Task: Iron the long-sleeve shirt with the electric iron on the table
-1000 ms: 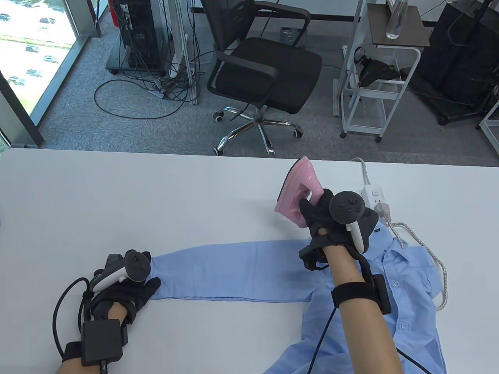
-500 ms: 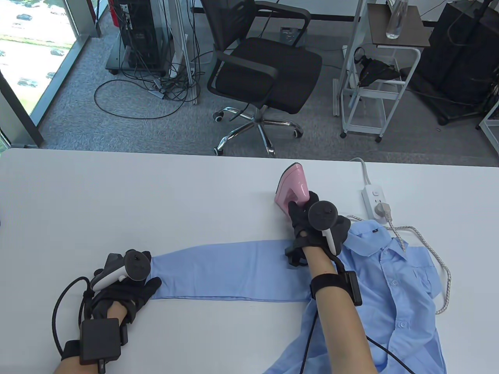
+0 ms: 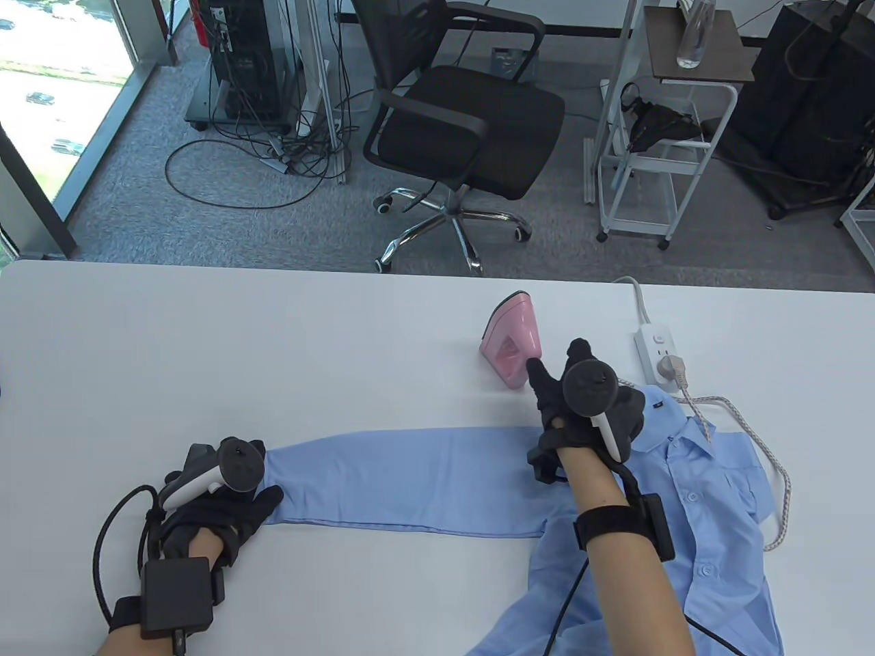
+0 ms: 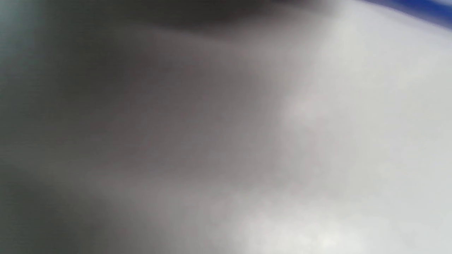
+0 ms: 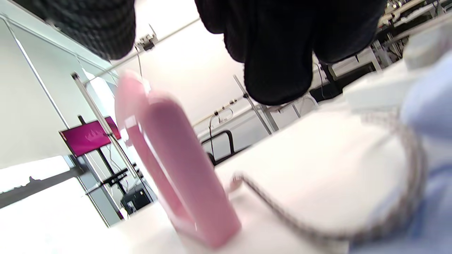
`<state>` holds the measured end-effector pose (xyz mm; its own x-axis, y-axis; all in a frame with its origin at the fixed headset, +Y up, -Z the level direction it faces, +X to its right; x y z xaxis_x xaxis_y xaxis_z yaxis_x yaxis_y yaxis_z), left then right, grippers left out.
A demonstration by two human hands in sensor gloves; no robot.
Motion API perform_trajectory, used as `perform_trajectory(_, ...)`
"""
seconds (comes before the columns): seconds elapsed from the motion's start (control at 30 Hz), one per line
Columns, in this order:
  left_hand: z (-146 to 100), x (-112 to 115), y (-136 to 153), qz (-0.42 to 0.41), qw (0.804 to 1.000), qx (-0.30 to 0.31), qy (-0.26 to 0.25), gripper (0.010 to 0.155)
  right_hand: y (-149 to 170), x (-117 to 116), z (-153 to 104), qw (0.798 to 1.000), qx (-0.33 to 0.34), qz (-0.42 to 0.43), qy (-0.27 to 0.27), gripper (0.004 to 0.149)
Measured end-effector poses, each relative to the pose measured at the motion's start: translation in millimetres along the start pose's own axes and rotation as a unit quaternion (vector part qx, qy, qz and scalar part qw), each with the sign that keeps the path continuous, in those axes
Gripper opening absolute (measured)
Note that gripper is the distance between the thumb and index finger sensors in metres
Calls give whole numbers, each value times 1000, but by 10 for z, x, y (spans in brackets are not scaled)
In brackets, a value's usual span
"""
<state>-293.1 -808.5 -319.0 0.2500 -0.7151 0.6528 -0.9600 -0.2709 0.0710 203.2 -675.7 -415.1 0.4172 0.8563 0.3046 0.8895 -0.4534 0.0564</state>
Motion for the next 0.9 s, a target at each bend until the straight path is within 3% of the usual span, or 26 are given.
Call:
perform_trajectory(0.17, -32, -32, 29, 6, 1000, -19, -11, 86, 142, 693, 45, 996, -3, 78, 40, 66)
perform_trajectory(0.27, -66, -45, 107, -2, 999, -30, -13, 86, 395, 978, 223, 996, -31, 55, 58, 57)
perform_trajectory(0.33, -109, -97, 208, 3, 998, -62, -10, 85, 556, 1055, 383, 999, -25, -25, 42, 54)
perform_trajectory(0.4, -187, -218, 448, 16, 992, -127, -11, 87, 723, 1058, 528, 987, -24, -158, 17, 54)
perform_trajectory(0.5, -371, -363, 1042, -22, 970, -241, -40, 88, 961, 867, 707, 954, -44, -289, -61, 54)
perform_trajectory(0.57, -545, -409, 1420, -44, 943, -316, -89, 83, 1085, 666, 797, 947, -57, -297, -103, 53)
perform_trajectory(0.67, -689, -451, 1641, 53, 908, -392, -138, 79, 1219, 322, 911, 950, -66, -268, -144, 55)
perform_trajectory(0.8, -653, -460, 1537, 75, 913, -367, -164, 78, 1327, -93, 1040, 949, -77, -249, -180, 62)
perform_trajectory(0.9, -595, -526, 1246, 81, 924, -315, -201, 78, 1380, -321, 1119, 937, -93, -269, -202, 66)
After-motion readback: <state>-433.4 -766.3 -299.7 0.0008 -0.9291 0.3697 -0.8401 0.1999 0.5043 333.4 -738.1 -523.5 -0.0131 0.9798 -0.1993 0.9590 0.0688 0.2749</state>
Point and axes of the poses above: the tracker on the back of each hand, its own y axis roughly to the little-finger side, its own z axis roughly from the wrist to the fingertips, x = y × z, the point moved 2 cm from there along z, roughly from the wrist to the fingertips, and after that the axes turned 4 degrees about -z, right-handed, at the moved point
